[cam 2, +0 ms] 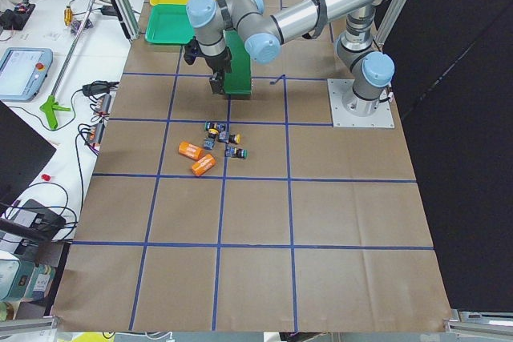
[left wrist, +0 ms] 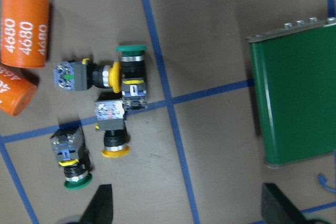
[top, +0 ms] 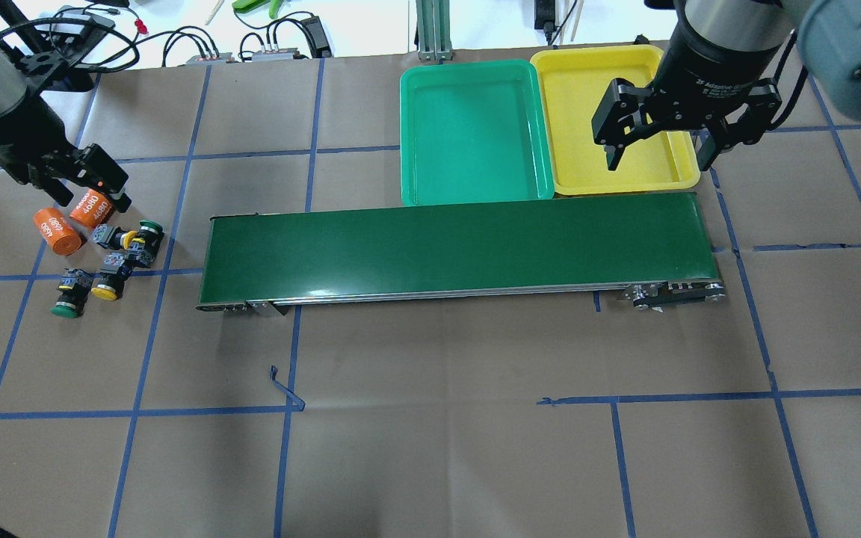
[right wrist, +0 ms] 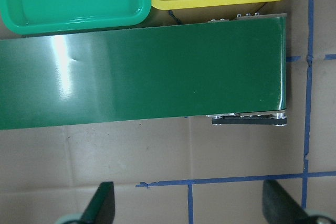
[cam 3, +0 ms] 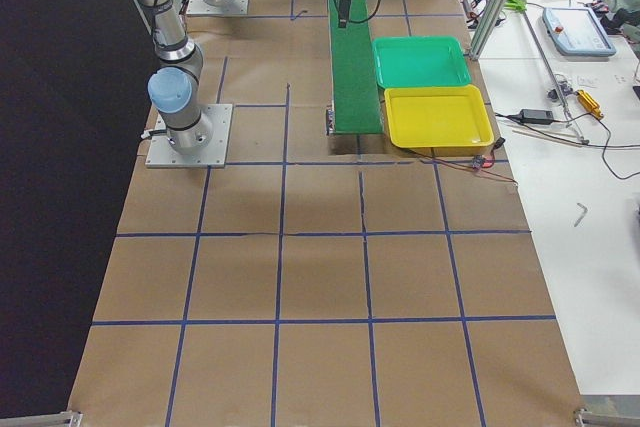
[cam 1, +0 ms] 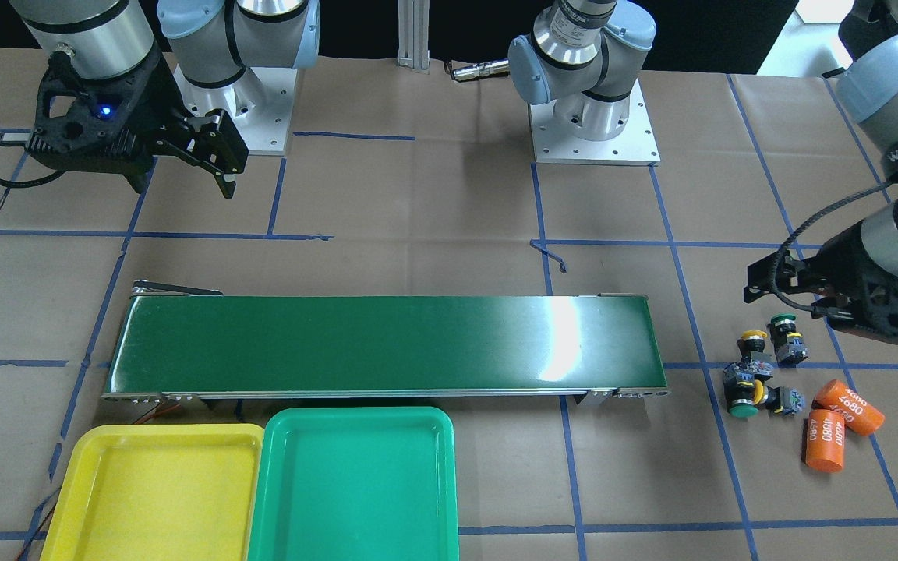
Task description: Sort buttons by color to trays
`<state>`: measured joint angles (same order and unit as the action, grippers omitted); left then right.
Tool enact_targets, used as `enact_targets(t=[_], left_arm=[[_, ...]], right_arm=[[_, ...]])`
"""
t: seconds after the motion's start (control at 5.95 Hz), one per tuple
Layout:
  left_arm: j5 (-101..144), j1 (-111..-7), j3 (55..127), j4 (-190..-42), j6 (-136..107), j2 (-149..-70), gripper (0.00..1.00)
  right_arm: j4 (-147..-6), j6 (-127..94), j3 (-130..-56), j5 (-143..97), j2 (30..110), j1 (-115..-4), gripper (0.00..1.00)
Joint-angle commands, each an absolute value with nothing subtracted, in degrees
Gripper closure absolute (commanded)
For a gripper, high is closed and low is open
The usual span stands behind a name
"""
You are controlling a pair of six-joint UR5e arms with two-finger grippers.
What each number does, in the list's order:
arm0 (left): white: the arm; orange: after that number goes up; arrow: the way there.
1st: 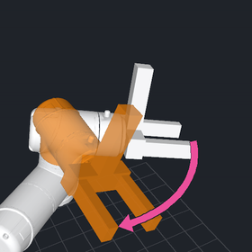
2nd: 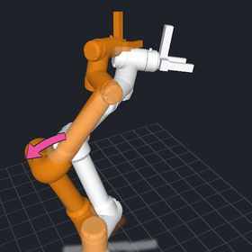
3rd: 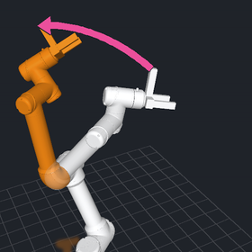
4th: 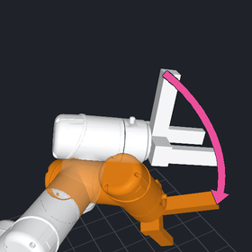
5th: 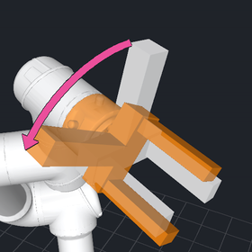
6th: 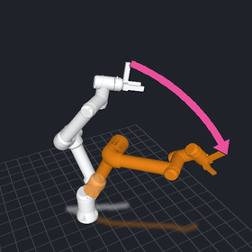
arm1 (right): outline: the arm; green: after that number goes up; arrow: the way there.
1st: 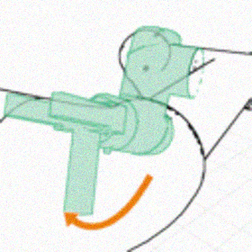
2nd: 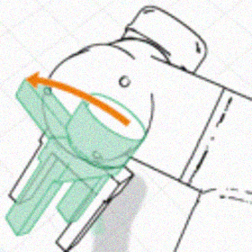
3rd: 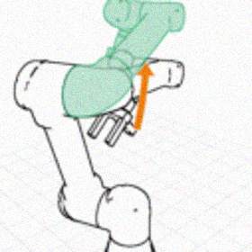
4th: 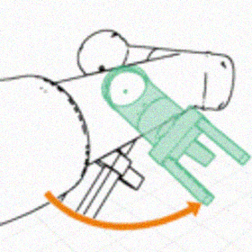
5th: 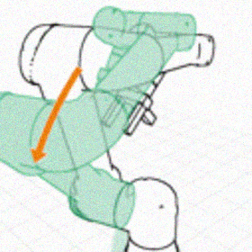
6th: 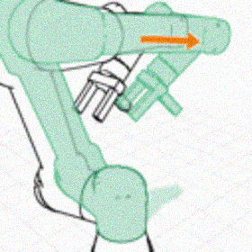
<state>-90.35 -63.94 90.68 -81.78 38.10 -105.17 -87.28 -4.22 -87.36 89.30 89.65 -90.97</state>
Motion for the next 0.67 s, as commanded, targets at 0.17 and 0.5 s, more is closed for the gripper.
enact_targets(t=[0.17,0.5], left_arm=[[-90.61,-57.68,88.09,-68.49,42.00,-115.36,0.02],[-90.61,-57.74,78.63,-66.46,51.61,-123.61,0.02]], right_arm=[[-87.28,-4.22,-87.36,89.30,89.65,-90.97,0.00],[-87.28,-4.22,-87.36,89.30,89.65,-90.97,0.00]])
